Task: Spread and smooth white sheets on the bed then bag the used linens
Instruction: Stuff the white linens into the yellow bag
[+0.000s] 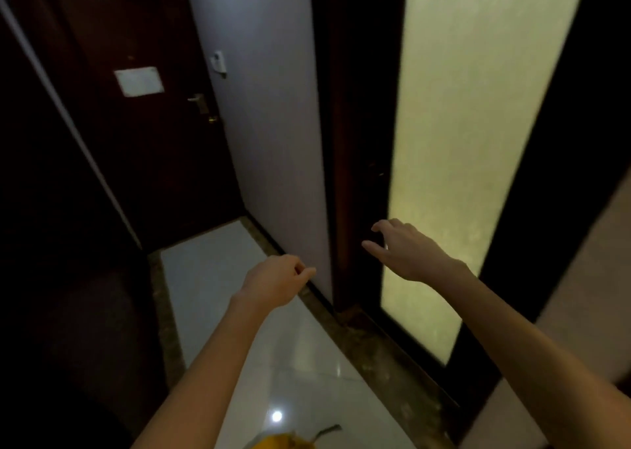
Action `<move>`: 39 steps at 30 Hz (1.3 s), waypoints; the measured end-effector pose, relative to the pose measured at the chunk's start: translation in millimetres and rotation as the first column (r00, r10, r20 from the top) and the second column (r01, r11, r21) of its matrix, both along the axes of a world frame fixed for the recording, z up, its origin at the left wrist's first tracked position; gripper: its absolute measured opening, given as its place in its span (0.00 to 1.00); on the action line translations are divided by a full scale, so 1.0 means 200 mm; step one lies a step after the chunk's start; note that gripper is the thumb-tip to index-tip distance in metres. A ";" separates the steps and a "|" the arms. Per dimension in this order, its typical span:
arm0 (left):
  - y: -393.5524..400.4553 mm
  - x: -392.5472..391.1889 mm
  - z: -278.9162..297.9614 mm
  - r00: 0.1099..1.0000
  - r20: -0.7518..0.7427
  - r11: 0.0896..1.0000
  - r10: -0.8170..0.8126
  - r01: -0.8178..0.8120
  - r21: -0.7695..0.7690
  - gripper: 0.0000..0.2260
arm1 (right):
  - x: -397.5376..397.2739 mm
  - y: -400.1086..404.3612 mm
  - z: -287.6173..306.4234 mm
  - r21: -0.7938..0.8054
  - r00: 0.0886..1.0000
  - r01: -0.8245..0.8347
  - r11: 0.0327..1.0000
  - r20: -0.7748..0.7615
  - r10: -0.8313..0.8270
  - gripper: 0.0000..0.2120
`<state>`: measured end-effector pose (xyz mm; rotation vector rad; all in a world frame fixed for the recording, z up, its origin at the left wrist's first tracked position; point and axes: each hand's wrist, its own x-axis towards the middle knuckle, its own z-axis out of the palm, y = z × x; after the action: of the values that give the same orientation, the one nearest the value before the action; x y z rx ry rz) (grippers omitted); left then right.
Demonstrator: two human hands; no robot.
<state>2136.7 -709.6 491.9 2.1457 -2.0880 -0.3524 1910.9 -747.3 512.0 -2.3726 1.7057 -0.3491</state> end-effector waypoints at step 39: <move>0.40 -3.65 -0.67 0.267 -0.098 0.235 -0.959 0.938 0.253 0.19 | -3.05 1.25 -0.25 0.132 0.347 0.935 0.330 -0.138 -0.928 0.25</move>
<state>1405.9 -629.4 357.0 0.5278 -3.3166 -0.6691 1300.8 -497.0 461.4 -0.9501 2.8185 -0.2500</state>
